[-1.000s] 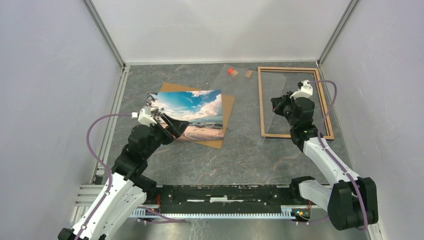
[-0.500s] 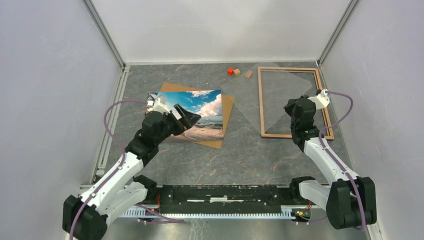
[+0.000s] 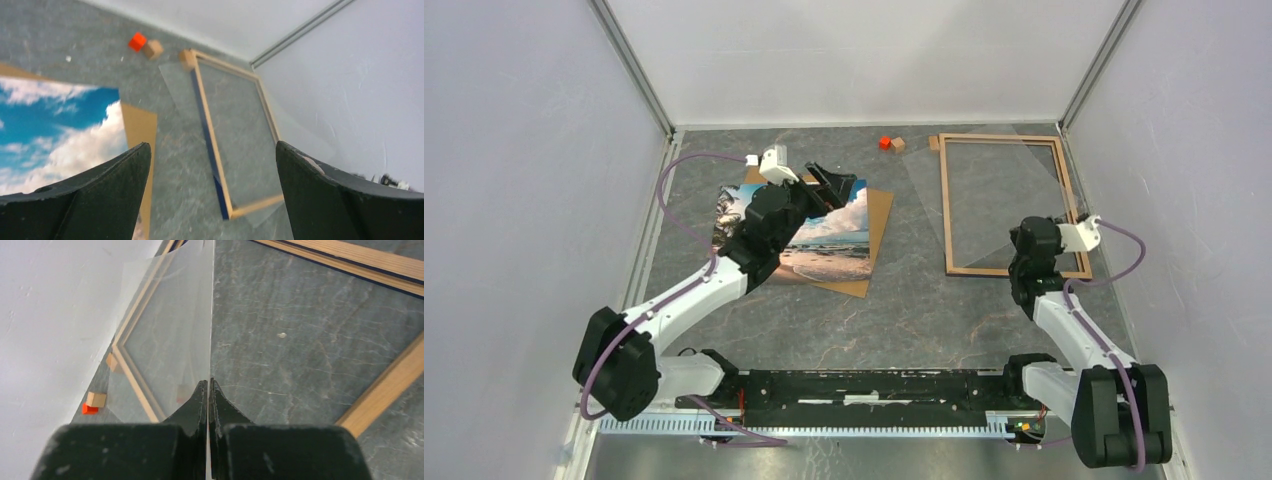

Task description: Put the photo into the frame

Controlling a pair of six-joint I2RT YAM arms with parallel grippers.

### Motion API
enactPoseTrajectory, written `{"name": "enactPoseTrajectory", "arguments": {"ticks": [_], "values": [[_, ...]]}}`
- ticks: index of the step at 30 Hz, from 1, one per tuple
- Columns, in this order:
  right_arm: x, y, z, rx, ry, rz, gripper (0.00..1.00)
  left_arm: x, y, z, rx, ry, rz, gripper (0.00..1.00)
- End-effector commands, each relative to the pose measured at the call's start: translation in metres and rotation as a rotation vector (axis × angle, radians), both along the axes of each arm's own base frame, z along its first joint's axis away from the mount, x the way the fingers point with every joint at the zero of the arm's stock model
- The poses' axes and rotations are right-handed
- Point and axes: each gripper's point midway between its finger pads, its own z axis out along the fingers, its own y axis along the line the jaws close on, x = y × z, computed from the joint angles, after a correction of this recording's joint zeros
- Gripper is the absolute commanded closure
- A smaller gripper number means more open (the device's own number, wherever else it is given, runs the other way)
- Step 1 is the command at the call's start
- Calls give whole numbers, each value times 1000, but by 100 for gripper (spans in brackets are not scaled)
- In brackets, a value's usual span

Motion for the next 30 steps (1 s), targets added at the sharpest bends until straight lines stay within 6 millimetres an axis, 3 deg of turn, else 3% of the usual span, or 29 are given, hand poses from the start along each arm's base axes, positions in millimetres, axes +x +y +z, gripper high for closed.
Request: {"name": "enactPoseTrajectory", "arguments": {"ticks": [1,2,7,11,15,30], "values": [[-3,-11,-6,67,-53,-19,100,27,-7,69,-27,-250,88,0],[-1,-4,-7,83,-50,19,100,28,-13,76,-23,-274,80,0],[-5,-15,-10,132,-112,-5,100,41,-36,83,10,-295,46,0],[-3,-16,-20,161,-110,-20,100,48,-43,88,24,-315,35,0],[-3,-22,-16,146,-132,-50,100,52,-43,87,82,-340,42,0],[-6,-43,-10,105,-184,-171,100,53,-15,-8,229,-260,141,0]]}}
